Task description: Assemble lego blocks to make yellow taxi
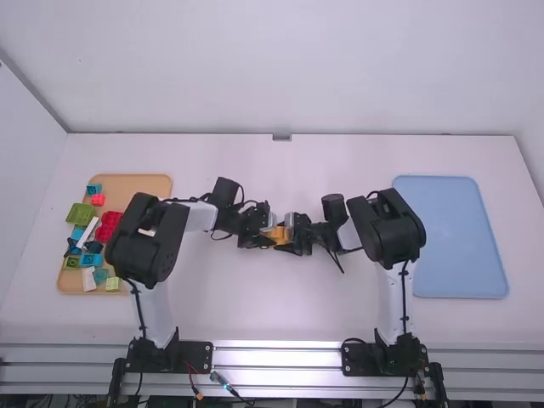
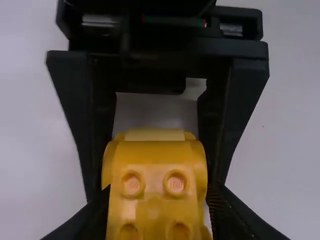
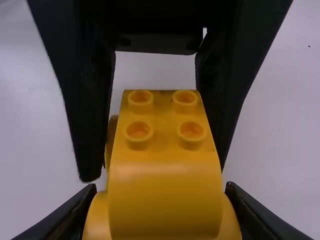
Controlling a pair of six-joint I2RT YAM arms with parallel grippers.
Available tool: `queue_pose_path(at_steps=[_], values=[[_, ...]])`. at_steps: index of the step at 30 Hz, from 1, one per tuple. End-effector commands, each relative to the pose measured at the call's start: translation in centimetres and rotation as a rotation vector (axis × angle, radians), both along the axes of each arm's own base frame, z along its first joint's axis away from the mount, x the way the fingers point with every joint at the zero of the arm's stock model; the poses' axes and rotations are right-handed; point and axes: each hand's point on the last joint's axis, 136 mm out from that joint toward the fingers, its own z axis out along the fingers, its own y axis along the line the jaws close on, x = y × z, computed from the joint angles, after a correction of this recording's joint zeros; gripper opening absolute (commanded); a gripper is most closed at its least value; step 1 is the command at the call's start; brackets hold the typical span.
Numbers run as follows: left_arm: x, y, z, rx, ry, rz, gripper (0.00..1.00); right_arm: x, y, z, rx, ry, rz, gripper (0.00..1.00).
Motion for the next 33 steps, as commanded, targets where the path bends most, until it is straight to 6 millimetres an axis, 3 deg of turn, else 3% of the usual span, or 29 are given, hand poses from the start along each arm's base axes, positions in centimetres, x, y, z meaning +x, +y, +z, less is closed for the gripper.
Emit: queue_pose_path(at_steps=[1, 11, 16, 20, 22, 24, 26, 33], values=[[-0.5, 0.5, -0.2, -0.041, 0.016, -0.018, 0.49, 0.1, -0.3, -1.0, -0.024, 0.025, -0.021, 0.52], [-0.4, 0.4, 0.4, -0.08, -0.003, -0.033, 0.49, 0.1, -0.3, -1.0, -0.024, 0.028, -0.022, 0.52], [0.3, 1.2, 1.5, -0.088, -0.024, -0.011, 0.62, 0.1, -0.3, -1.0, -0.025, 0.027, -0.022, 0.52], [1.0, 1.9, 3.7, -0.16, -0.059, 0.0, 0.73, 0.1, -0.3, -1.0, -0.025, 0.027, -0.022, 0.52], [1.8, 3.3, 6.3, -0.258, -0.104, 0.014, 0.82, 0.1, -0.3, -1.0, -0.024, 0.027, -0.022, 0.52], [2.2, 4.3, 7.5, -0.305, -0.125, 0.023, 0.86, 0.1, -0.3, -1.0, -0.024, 0.026, -0.022, 0.52], [2.8, 6.0, 8.9, -0.369, -0.151, 0.046, 0.99, 0.1, -0.2, -1.0, -0.023, 0.024, -0.021, 0.52], [3.5, 10.1, 9.2, -0.411, -0.142, 0.146, 0.99, 2.0, -0.5, 0.1, 0.003, 0.075, -0.065, 0.53]])
